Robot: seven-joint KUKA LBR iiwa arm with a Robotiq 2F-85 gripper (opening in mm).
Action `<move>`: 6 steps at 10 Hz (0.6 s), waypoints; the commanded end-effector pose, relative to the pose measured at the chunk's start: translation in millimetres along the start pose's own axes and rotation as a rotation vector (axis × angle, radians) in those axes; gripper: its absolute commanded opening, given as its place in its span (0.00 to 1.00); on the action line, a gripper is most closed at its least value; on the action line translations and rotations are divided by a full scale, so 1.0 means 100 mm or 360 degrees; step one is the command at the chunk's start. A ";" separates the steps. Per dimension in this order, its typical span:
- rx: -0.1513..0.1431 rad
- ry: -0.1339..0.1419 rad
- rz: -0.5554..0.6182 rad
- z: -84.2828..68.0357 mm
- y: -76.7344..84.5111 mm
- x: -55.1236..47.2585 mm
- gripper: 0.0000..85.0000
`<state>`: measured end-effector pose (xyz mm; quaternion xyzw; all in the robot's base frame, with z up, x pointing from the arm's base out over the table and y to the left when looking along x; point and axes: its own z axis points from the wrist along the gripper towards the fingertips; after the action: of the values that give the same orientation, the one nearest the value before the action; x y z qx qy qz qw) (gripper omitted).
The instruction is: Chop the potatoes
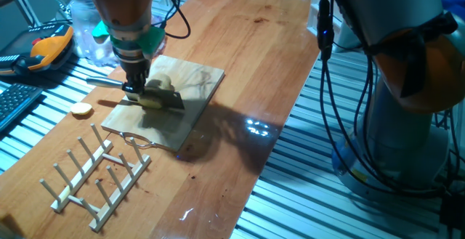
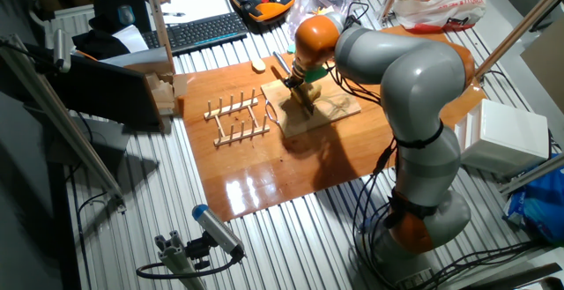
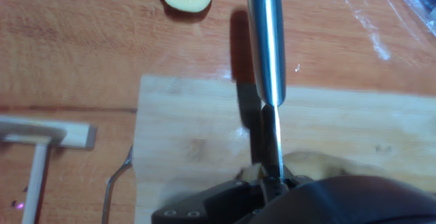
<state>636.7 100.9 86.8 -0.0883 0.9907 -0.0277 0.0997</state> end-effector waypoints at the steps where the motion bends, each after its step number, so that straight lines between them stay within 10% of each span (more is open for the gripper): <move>1: 0.0000 -0.0001 0.0000 0.00 0.01 -0.01 0.00; 6: -0.0066 0.0149 0.0045 -0.56 0.15 -0.12 0.00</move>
<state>634.4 119.7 128.0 -0.0742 0.9959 -0.0093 0.0513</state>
